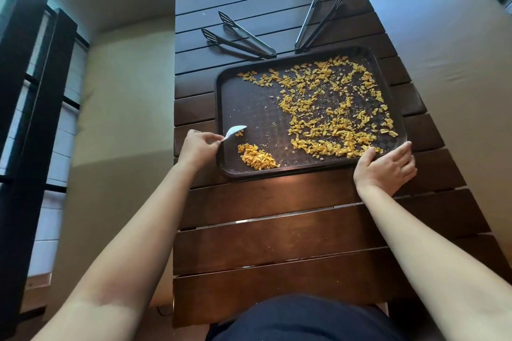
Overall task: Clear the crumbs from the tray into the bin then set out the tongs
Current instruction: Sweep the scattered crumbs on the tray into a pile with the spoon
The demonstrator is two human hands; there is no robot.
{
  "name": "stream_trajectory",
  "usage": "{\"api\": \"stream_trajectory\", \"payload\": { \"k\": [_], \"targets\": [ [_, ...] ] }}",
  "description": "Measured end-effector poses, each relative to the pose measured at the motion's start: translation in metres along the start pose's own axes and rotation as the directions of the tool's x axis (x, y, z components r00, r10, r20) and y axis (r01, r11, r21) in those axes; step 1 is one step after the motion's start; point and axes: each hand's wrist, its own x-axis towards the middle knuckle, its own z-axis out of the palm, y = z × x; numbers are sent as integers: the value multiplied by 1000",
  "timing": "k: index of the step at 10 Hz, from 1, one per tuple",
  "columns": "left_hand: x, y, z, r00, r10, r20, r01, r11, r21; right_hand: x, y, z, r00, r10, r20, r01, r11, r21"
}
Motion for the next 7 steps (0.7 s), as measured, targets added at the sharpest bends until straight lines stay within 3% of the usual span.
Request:
{"api": "stream_trajectory", "payload": {
  "k": [2, 5, 7],
  "targets": [
    [-14, -2, -12, 990, 9, 141, -12, 1000, 23, 0, 0, 1, 1000, 4, -1, -4, 1000, 5],
    [1, 42, 17, 992, 110, 58, -107, 993, -48, 1, 1, 1, 1000, 2, -1, -2, 1000, 5],
    [2, 63, 36, 971, 163, 175, -166, 986, -1, 1, 1, 1, 1000, 3, 2, -3, 1000, 2]
  ]
}}
